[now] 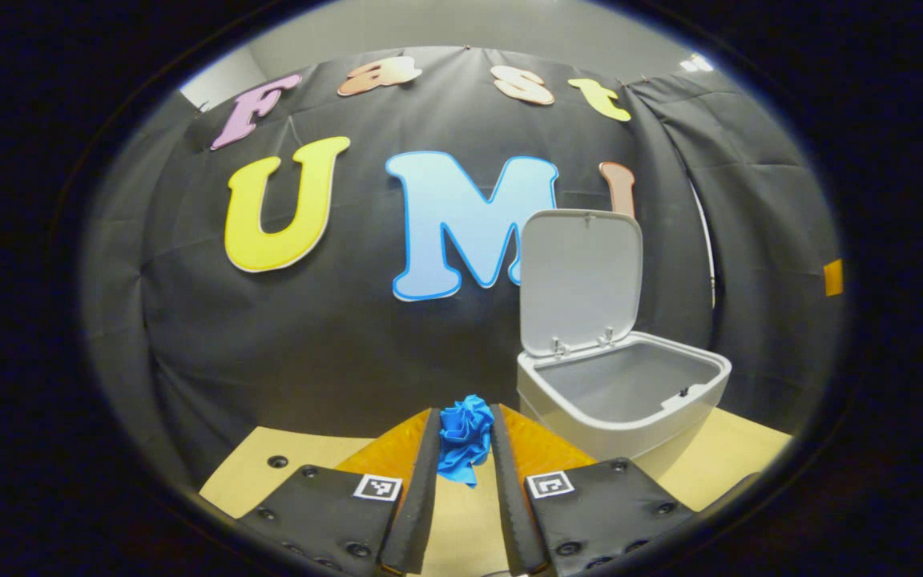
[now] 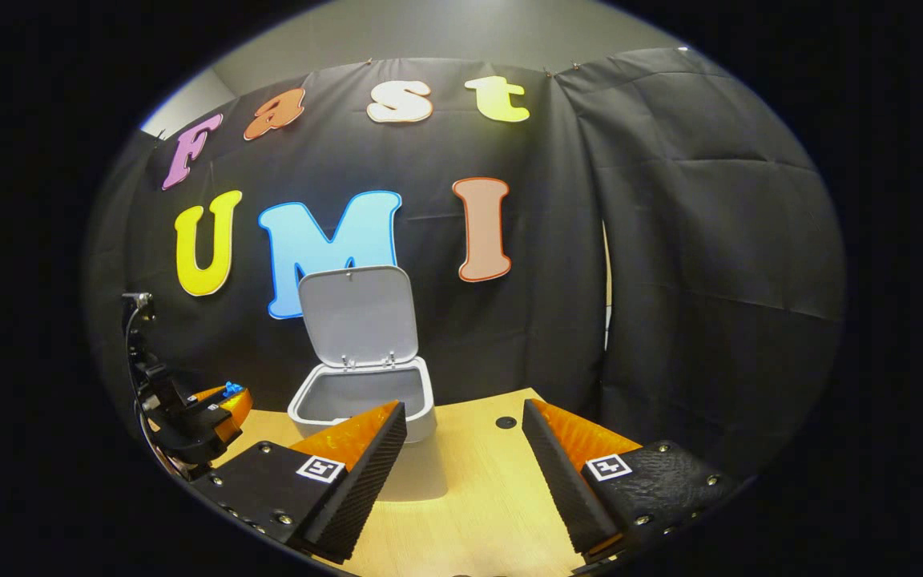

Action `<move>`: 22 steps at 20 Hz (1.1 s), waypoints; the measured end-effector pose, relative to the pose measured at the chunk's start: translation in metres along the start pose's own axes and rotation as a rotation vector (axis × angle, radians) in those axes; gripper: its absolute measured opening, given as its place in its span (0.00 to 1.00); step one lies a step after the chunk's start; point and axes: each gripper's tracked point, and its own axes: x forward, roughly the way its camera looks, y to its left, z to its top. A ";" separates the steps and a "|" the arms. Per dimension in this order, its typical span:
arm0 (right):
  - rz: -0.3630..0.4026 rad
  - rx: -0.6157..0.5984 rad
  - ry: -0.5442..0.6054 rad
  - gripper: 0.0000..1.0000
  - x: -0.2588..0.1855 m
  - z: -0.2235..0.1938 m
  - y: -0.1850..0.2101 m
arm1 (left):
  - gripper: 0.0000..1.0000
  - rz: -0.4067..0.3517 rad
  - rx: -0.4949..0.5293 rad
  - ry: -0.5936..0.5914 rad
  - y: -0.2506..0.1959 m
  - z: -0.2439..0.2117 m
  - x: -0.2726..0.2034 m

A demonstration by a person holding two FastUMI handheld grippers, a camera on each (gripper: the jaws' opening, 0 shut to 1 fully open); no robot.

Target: Press the lid of the desktop garbage bin to open it, pick up the crumpled paper on the desktop and throw it into the bin, then pick up the pop can on the desktop and drop it into the bin, and finally close the garbage bin lid.

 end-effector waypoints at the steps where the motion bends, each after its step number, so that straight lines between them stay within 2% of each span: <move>1: -0.014 0.006 -0.001 0.94 0.000 0.000 -0.006 | 0.45 -0.016 -0.002 -0.008 -0.009 0.007 0.006; 4: -0.057 0.023 0.000 0.94 -0.003 -0.003 -0.027 | 0.40 -0.055 -0.002 -0.026 -0.037 0.024 0.022; 10: -0.123 0.040 0.002 0.94 -0.011 -0.006 -0.060 | 0.44 -0.122 0.011 -0.048 -0.087 0.037 0.043; 12: -0.139 0.039 0.003 0.92 -0.013 -0.008 -0.069 | 0.44 -0.131 0.014 -0.044 -0.097 0.035 0.049; 13: -0.147 0.038 0.004 0.94 -0.014 -0.009 -0.074 | 0.41 -0.134 0.014 -0.039 -0.101 0.033 0.051; 15: -0.159 0.041 0.006 0.94 -0.015 -0.011 -0.083 | 0.41 -0.137 0.011 -0.027 -0.108 0.029 0.056; 17: -0.168 0.047 0.009 0.94 -0.014 -0.012 -0.090 | 0.44 -0.143 -0.001 -0.022 -0.113 0.027 0.058; 21: -0.171 0.053 0.014 0.94 -0.011 -0.014 -0.098 | 0.97 -0.133 0.008 -0.023 -0.118 0.027 0.061; 22: -0.167 0.053 0.015 0.94 -0.010 -0.014 -0.098 | 0.96 -0.131 0.008 -0.022 -0.119 0.027 0.060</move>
